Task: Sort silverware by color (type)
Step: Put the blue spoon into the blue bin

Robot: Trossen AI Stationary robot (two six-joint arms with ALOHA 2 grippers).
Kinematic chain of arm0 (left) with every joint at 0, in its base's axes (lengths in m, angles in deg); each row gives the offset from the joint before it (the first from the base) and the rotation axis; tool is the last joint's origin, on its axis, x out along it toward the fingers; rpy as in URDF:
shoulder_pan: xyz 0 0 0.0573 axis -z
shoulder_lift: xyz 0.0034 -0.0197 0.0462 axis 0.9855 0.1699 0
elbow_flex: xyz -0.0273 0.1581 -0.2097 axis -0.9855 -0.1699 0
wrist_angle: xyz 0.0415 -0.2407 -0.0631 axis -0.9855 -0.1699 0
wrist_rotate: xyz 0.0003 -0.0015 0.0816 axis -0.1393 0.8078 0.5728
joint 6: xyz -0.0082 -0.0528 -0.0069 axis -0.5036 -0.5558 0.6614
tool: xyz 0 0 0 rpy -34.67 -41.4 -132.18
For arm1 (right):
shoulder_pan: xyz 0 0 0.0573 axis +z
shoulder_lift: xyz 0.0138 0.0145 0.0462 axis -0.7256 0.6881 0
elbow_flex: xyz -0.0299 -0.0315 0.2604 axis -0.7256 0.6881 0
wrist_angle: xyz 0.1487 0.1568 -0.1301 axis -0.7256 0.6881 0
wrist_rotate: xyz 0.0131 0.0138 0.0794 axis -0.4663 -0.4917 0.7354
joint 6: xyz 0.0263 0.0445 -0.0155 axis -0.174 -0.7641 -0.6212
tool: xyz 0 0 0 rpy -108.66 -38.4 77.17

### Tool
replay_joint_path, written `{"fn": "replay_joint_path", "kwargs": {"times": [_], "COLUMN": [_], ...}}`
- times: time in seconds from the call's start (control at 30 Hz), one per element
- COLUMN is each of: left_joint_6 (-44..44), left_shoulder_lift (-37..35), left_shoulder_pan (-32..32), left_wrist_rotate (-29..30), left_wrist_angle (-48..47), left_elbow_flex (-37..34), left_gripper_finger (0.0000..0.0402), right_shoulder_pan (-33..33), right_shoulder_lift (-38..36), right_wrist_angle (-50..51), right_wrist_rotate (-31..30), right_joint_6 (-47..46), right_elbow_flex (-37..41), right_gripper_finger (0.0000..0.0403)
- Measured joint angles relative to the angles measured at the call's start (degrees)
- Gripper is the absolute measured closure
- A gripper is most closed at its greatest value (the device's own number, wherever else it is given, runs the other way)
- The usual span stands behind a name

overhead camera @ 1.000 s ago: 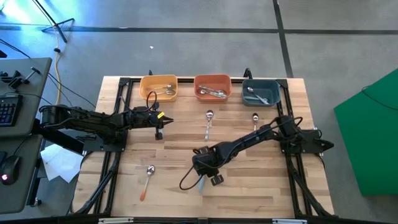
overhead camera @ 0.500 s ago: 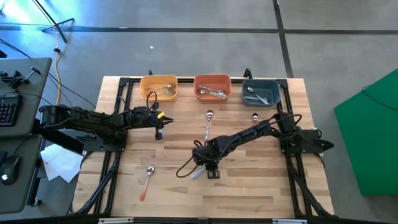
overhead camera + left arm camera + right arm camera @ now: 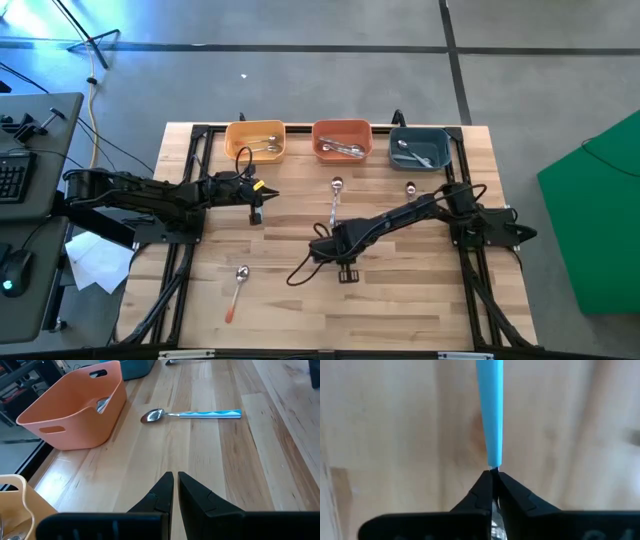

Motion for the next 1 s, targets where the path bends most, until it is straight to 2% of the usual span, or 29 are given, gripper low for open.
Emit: {"fn": "replay_joint_path", "kwargs": {"times": [0.23, 0.33, 0.47, 0.6, 0.73, 0.87, 1.0], "left_joint_6": [0.0, 0.0, 0.0, 0.0, 0.0, 0.0, 0.0], "left_shoulder_lift": [0.0, 0.0, 0.0, 0.0, 0.0, 0.0, 0.0], "left_shoulder_pan": [0.0, 0.0, 0.1, 0.1, 0.1, 0.1, 0.1], "left_wrist_rotate": [0.0, -0.1, -0.2, -0.2, -0.2, -0.2, -0.2], "left_wrist_angle": [0.6, 1.0, 0.9, 1.0, 1.2, 1.4, 1.4], "left_elbow_flex": [0.0, 0.0, 0.0, 0.0, 0.0, 0.0, 0.0], "left_gripper_finger": [0.0385, 0.0385, 0.0385, 0.0385, 0.0385, 0.0385, 0.0385], "right_shoulder_pan": [-3.1, -6.2, -11.9, -20.4, -30.3, -41.7, -50.7], "right_shoulder_lift": [-3.6, -8.6, -19.0, -31.3, -42.2, -49.3, -50.0], "right_wrist_angle": [25.7, 28.2, 25.7, 22.4, 17.1, 8.0, -2.0], "right_wrist_rotate": [-15.1, -18.7, -21.0, -24.6, -28.0, -26.8, -21.2], "right_joint_6": [-7.6, -9.1, -9.4, -9.6, -4.4, 5.7, 15.2], "right_elbow_flex": [-1.7, 1.8, 10.9, 21.6, 29.9, 36.1, 40.9], "right_gripper_finger": [0.0403, 0.0403, 0.0403, 0.0403, 0.0403, 0.0403, 0.0403]}}
